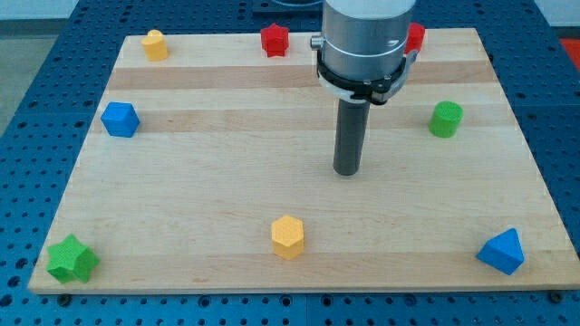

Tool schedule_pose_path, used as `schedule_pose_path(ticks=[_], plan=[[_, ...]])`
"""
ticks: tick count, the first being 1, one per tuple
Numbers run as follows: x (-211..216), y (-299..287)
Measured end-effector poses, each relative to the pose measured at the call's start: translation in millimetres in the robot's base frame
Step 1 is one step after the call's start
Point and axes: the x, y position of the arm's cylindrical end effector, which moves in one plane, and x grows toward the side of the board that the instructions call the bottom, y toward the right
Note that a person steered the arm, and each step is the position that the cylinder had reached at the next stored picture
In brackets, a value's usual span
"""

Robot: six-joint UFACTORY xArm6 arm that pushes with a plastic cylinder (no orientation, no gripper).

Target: Push the green star slightly to the bottom left corner of the board

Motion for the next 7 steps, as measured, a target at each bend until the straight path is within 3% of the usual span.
schedule_pose_path(ticks=[4,5,6,7], plan=[[45,-17],[16,-45],[17,-140],[75,-183]])
